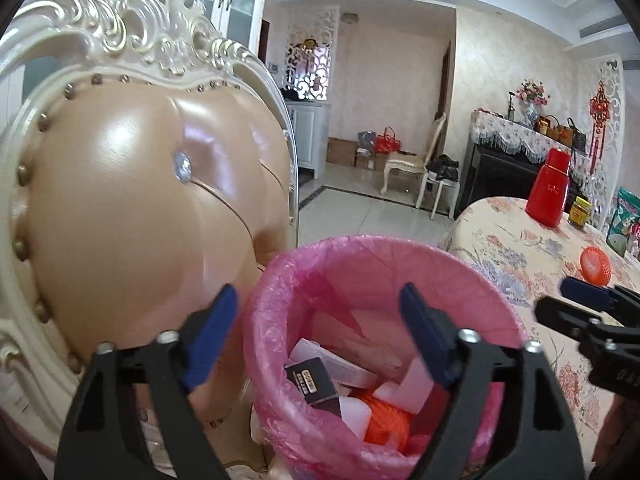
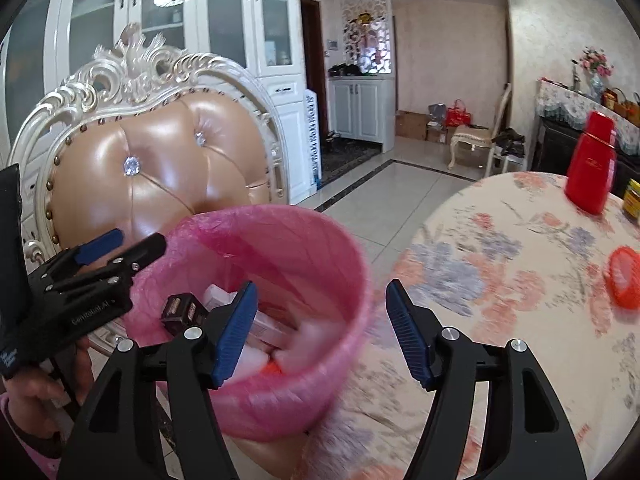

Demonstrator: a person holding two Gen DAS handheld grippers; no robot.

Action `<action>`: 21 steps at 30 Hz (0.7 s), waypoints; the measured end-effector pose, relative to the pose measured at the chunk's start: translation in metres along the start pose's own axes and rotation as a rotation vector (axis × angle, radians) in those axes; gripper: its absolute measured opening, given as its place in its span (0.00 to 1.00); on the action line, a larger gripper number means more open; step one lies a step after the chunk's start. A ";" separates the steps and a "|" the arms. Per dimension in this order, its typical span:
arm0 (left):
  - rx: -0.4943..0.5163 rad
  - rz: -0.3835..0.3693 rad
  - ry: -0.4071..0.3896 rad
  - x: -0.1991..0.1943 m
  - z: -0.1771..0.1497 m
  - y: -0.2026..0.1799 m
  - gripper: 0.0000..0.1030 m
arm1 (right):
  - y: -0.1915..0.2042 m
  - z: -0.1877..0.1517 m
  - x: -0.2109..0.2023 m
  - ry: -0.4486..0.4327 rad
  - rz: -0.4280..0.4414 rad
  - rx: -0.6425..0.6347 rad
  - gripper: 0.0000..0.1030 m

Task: Collect trash
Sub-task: 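Carry the foam sheet and black box to the wastebasket and open both tools, then move both tools back over the table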

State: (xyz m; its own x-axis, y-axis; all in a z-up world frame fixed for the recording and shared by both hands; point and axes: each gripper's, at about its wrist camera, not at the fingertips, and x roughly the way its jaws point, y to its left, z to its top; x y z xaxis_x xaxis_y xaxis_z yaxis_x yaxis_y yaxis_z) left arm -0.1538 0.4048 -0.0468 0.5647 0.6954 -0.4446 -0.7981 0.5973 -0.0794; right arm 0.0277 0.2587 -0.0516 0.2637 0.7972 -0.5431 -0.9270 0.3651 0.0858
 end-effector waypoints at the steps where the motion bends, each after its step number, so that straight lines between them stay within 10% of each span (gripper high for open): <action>1: -0.001 0.002 -0.009 -0.004 0.000 -0.004 0.90 | -0.008 -0.003 -0.009 -0.007 -0.015 0.010 0.63; 21: 0.258 -0.444 0.033 -0.029 -0.022 -0.253 0.95 | -0.188 -0.095 -0.173 -0.048 -0.457 0.210 0.76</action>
State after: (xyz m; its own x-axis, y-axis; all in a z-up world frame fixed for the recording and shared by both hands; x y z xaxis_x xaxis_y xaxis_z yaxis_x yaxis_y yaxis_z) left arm 0.0271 0.2240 -0.0337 0.8270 0.3420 -0.4462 -0.4027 0.9142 -0.0456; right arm 0.1313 0.0065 -0.0528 0.6468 0.5523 -0.5259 -0.6414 0.7670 0.0166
